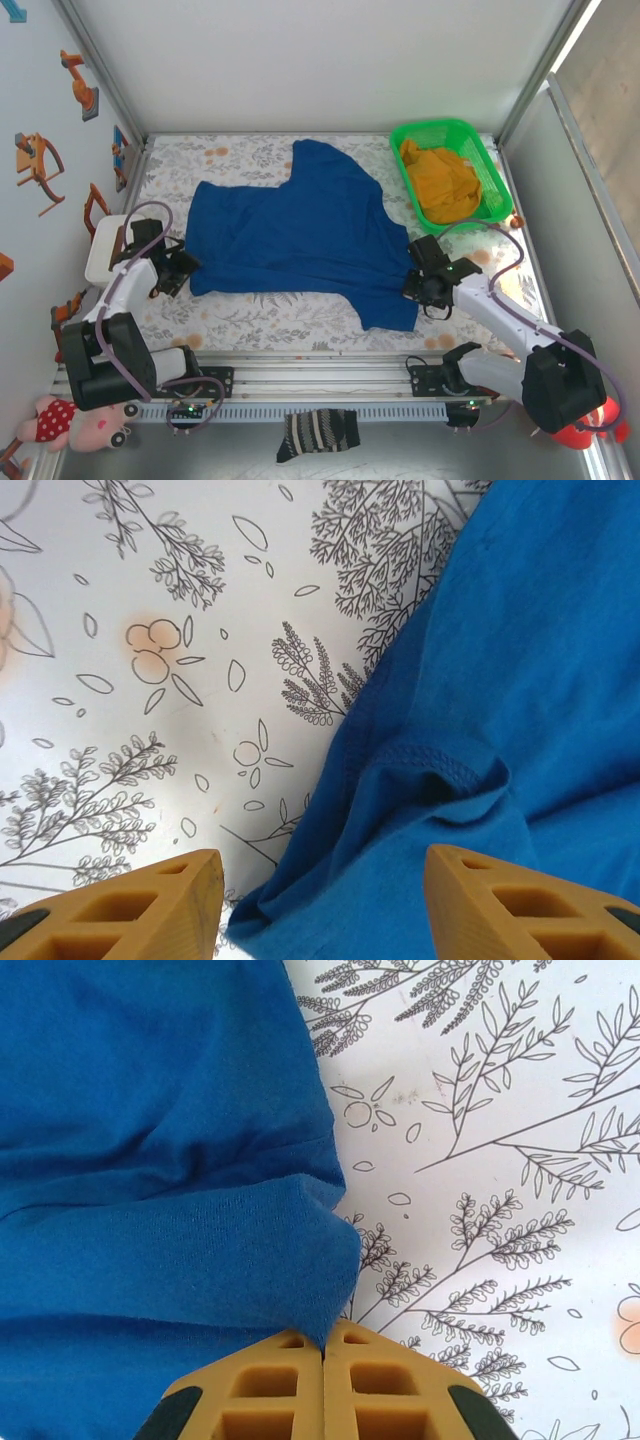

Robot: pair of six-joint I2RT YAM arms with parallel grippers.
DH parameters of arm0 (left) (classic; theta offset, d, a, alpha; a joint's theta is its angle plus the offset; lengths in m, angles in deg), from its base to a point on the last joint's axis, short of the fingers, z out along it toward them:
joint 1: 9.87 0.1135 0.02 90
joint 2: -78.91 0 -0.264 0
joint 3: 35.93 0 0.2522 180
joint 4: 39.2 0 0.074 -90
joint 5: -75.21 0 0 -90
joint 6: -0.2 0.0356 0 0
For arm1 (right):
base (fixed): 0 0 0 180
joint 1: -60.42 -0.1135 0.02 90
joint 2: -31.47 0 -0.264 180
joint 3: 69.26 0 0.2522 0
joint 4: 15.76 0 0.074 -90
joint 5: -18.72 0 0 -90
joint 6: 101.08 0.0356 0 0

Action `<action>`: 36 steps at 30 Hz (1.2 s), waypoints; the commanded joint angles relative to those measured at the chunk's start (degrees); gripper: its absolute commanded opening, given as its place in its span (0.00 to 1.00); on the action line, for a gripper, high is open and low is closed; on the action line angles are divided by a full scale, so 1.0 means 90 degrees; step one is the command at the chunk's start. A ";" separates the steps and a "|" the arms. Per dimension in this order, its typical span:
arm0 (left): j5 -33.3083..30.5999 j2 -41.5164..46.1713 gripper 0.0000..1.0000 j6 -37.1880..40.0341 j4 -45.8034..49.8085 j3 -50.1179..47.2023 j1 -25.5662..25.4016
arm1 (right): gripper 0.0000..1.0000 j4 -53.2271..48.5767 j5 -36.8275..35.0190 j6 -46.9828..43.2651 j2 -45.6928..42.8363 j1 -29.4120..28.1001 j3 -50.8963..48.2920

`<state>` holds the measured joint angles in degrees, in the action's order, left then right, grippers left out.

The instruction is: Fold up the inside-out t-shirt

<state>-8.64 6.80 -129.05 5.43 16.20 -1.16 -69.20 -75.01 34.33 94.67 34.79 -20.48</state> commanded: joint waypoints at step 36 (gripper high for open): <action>0.0239 -0.0511 0.00 0.0173 0.0005 0.0776 -0.0128 | 0.52 -0.0667 0.1054 0.0266 -0.0445 -0.0597 -0.0530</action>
<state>-6.21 2.38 -128.35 4.01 21.60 -2.69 -72.61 -66.07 34.77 90.43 30.77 -25.09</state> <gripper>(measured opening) 0.042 0.518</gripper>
